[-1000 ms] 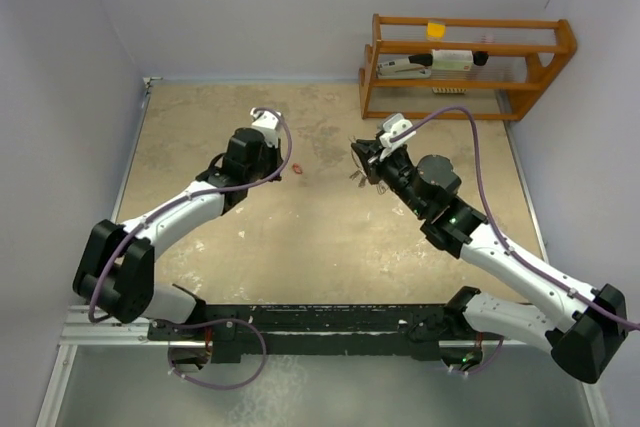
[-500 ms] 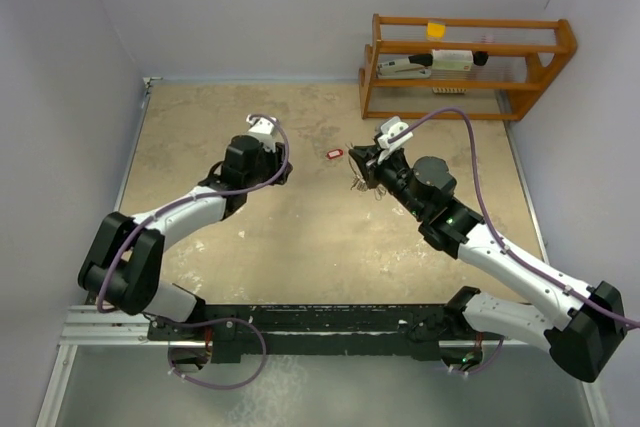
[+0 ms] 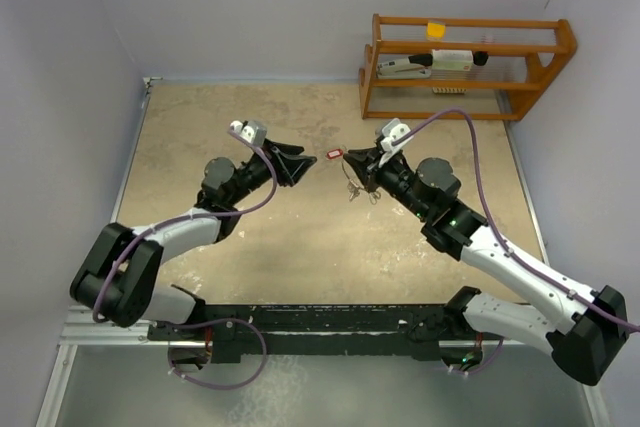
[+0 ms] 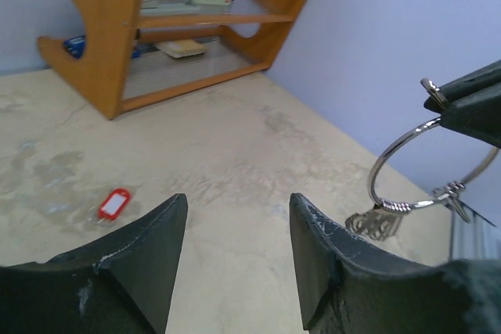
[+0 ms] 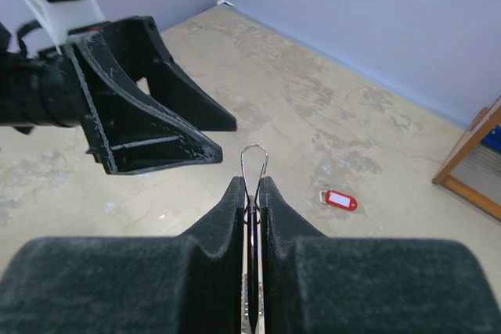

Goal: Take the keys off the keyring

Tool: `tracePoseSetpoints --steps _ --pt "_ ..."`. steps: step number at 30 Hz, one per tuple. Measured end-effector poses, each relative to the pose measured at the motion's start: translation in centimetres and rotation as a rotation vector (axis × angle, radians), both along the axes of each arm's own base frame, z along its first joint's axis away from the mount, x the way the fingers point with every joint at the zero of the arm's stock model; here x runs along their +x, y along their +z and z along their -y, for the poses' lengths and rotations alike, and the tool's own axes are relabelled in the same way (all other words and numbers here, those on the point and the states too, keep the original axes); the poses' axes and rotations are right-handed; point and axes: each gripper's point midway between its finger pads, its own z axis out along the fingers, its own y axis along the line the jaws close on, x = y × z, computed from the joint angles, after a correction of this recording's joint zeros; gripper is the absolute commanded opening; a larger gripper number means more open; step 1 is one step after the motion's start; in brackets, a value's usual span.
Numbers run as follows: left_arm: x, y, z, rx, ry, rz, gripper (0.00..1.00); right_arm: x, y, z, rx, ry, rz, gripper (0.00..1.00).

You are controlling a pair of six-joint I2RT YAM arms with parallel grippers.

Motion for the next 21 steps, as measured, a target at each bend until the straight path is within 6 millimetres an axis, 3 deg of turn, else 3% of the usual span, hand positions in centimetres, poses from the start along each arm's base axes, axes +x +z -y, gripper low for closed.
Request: tracePoseSetpoints --steps 6,13,21 --pt "-1.2 1.1 2.8 -0.143 -0.162 0.037 0.59 -1.0 1.3 -0.1 0.036 0.039 0.017 0.00" --pt "-3.6 4.5 6.8 -0.271 -0.381 0.103 0.62 -1.6 1.9 -0.2 0.055 0.062 0.022 0.00" --pt "-7.2 4.7 9.3 -0.254 -0.537 0.111 0.62 -1.8 2.3 0.0 0.064 0.062 0.029 0.00"
